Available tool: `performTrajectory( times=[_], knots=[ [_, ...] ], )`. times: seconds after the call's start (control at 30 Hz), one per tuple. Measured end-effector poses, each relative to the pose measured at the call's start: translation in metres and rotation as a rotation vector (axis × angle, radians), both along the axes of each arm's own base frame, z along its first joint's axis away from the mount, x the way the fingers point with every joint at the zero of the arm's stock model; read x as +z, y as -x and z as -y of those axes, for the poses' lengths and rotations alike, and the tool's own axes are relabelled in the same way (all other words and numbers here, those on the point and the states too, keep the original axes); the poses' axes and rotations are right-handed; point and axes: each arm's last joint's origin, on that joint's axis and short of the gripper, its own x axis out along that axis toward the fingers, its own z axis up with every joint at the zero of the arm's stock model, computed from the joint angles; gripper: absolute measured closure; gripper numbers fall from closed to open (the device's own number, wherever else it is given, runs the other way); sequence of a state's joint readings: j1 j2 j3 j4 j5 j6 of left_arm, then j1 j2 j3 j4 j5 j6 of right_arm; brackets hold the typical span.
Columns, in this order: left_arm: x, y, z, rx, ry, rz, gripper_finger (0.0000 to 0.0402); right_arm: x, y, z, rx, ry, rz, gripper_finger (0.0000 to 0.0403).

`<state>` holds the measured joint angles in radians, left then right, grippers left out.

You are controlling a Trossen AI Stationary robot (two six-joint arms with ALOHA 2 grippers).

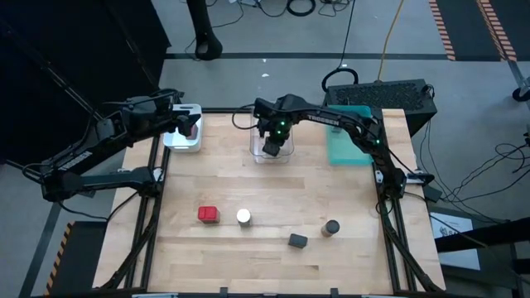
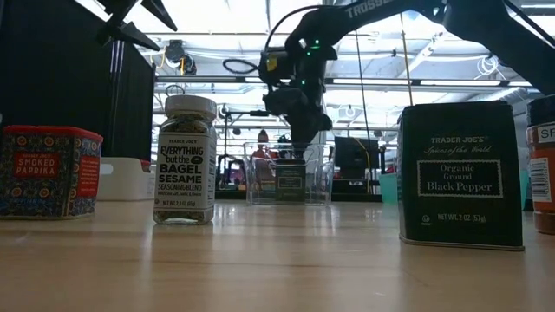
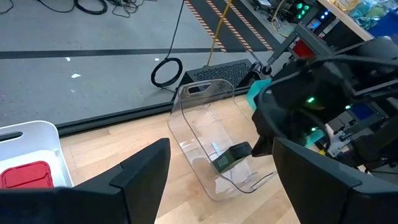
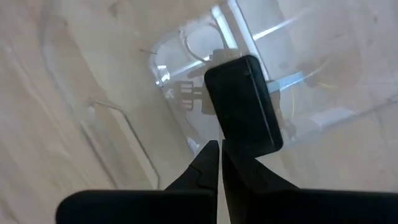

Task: Sort spices by type
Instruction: Put the top black seasoning can into the transparent bin

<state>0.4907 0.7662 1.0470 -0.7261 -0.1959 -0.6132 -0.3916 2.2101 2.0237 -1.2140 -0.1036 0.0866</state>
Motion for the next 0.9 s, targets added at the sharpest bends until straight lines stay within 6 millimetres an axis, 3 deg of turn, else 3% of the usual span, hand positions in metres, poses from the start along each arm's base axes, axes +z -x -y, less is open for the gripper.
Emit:
performTrajectory(
  times=[0.23, 0.63, 0.9],
  knots=[
    [0.000, 0.000, 0.000, 0.000, 0.001, 0.001, 0.0114, -0.019, 0.003, -0.001, -0.008, -0.005, -0.040, 0.0403],
    [0.000, 0.000, 0.000, 0.001, 0.001, 0.002, 0.0114, -0.020, 0.003, -0.002, -0.009, 0.021, -0.059, 0.0403],
    [0.000, 0.000, 0.000, 0.001, 0.001, 0.002, 0.0114, -0.018, -0.006, -0.002, 0.000, 0.034, 0.036, 0.0403]
  ],
)
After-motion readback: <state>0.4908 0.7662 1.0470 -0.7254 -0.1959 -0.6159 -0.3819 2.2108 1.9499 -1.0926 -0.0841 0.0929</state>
